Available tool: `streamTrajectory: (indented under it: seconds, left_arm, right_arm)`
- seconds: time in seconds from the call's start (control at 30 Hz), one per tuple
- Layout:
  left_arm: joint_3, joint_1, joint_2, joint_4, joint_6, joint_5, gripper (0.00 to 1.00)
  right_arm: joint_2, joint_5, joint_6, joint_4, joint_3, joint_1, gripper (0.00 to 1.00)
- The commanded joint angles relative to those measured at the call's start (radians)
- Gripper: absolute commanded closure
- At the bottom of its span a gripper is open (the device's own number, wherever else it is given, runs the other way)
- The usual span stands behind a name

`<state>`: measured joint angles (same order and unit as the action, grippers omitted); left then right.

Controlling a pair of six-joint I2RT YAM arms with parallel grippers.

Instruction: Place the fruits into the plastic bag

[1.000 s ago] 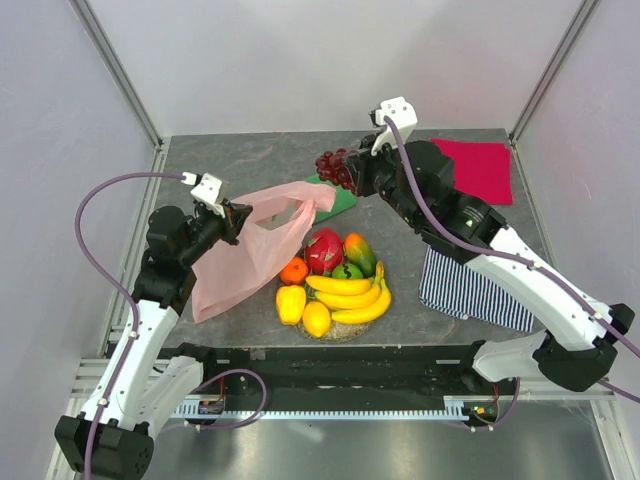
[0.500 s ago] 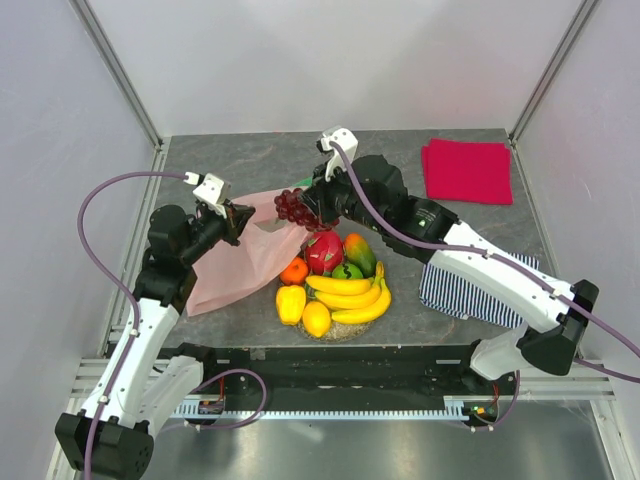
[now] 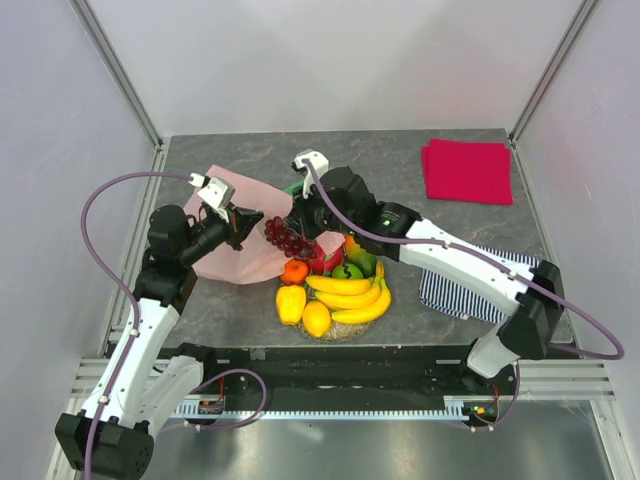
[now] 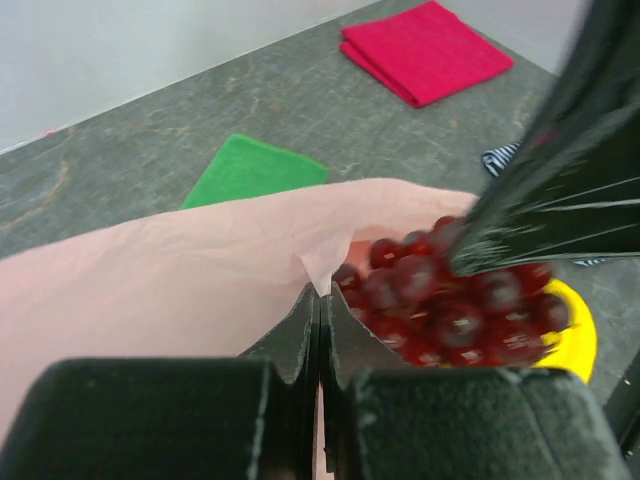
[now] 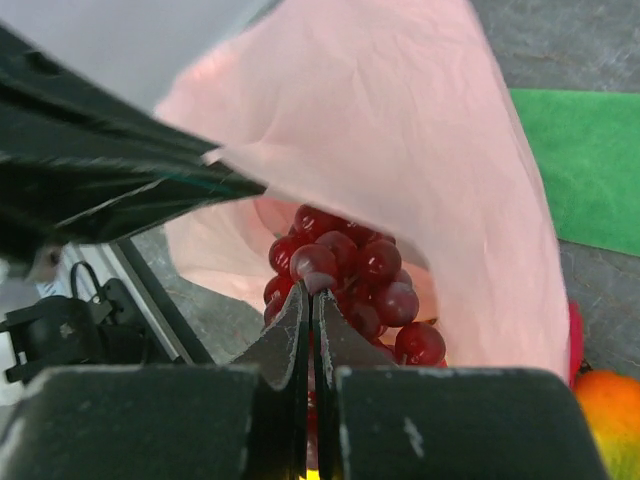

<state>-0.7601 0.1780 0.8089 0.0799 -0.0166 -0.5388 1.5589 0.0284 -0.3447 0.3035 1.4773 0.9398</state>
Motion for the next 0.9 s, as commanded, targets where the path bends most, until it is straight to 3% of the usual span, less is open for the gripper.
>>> streamTrajectory:
  seconds: [0.0, 0.3, 0.57, 0.7, 0.87]
  left_arm:
    - [-0.021, 0.003, -0.01, -0.045, -0.016, -0.127, 0.99]
    - [-0.031, 0.012, 0.03, -0.035, -0.02, -0.259, 0.98]
    - [-0.053, 0.037, 0.07, 0.012, -0.043, -0.283, 0.99]
    - [-0.053, 0.037, 0.069, -0.015, -0.014, -0.247, 0.98]
    - [-0.031, 0.038, 0.047, -0.058, 0.072, -0.055, 0.98]
  right_arm:
    - [0.058, -0.01, 0.003, -0.044, 0.096, 0.002, 1.0]
    - [0.139, -0.007, 0.018, -0.052, 0.253, -0.093, 1.0]
    - [0.219, 0.045, -0.003, -0.096, 0.321, -0.139, 1.0]
    - [0.247, 0.105, -0.063, -0.17, 0.267, -0.139, 1.0]
    - [0.245, 0.191, -0.177, -0.26, 0.149, -0.139, 1.0]
